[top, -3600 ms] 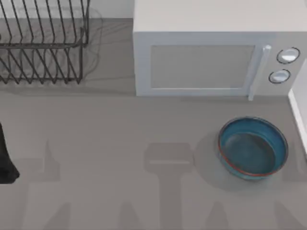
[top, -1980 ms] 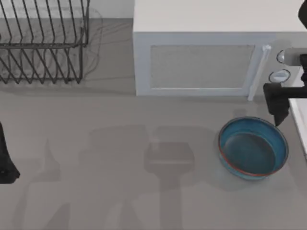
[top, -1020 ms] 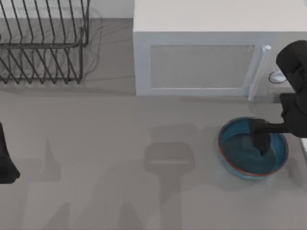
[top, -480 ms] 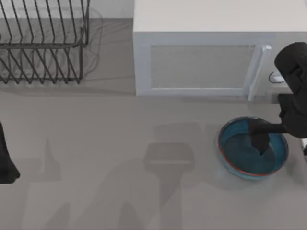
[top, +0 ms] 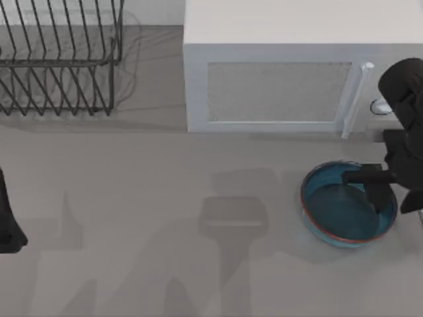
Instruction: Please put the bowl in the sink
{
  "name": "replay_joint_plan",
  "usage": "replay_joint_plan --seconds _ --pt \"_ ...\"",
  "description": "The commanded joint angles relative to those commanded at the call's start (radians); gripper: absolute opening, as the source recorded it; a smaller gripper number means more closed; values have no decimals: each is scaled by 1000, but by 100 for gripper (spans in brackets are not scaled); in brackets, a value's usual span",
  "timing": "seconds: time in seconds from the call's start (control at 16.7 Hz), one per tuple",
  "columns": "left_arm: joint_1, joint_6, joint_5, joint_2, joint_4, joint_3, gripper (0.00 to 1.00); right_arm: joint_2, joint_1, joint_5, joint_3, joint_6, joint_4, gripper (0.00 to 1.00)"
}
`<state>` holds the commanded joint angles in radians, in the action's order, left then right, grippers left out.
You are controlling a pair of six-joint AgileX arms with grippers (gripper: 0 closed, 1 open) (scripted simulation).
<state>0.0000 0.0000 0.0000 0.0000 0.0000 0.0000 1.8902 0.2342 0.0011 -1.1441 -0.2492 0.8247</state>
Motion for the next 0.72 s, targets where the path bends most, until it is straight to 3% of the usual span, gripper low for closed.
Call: replay_joint_plan --seconds 0.18,0.72 --pt "0 0 0 0 0 0 100 0 0 0 0 0 0 2" --pt "0 0 0 0 0 0 100 -2 1 0 0 0 0 0"
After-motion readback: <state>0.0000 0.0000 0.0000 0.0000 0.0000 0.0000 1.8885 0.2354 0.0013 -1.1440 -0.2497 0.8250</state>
